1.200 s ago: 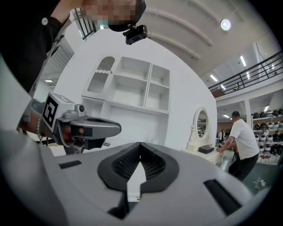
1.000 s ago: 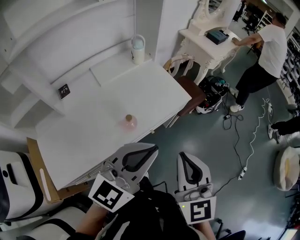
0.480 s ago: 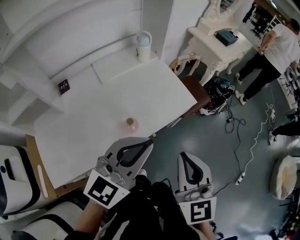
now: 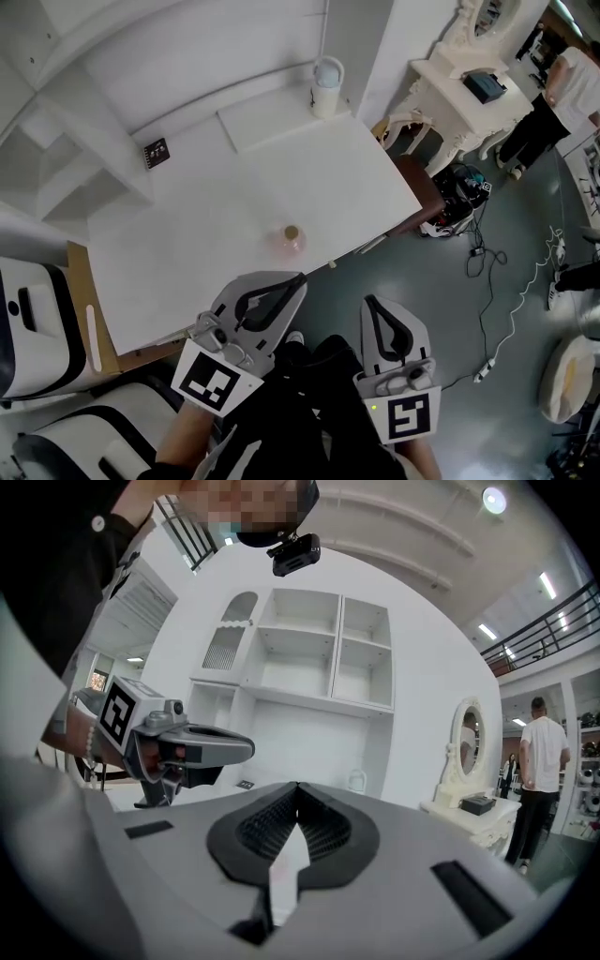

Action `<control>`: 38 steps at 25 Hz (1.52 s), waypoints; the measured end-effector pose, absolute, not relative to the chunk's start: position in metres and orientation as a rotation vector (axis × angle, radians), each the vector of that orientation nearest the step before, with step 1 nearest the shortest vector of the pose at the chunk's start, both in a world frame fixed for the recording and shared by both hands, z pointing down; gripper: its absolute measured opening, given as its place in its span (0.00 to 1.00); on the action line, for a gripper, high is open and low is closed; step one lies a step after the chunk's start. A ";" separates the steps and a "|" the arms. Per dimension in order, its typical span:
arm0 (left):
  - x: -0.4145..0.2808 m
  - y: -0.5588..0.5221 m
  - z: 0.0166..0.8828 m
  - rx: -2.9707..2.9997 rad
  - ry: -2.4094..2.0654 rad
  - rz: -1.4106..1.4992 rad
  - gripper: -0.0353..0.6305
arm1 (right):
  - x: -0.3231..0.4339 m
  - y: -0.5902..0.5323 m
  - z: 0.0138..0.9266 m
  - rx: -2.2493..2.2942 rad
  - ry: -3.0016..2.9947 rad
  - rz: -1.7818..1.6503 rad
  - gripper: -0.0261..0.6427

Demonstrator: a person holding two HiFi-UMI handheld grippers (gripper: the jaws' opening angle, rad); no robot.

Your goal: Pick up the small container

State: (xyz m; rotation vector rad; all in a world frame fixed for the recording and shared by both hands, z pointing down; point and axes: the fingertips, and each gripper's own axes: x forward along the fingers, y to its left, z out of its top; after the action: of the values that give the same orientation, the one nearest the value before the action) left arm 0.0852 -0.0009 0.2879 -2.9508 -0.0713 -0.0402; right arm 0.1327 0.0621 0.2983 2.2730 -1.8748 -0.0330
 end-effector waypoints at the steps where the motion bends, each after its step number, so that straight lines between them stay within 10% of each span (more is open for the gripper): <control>1: 0.081 -0.003 0.288 -2.952 -0.054 -0.043 0.05 | 0.130 0.061 0.298 2.268 -1.880 -0.030 0.04; 38: 0.085 -0.064 0.292 -2.913 0.554 -0.106 0.05 | 0.159 -0.022 0.307 1.830 -2.296 -0.045 0.04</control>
State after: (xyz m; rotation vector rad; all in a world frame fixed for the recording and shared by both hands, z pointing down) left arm 0.0854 -0.0639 0.2923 -2.9133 0.5540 -0.1062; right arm 0.1587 -0.0216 0.3069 1.8303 -2.2965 -0.0447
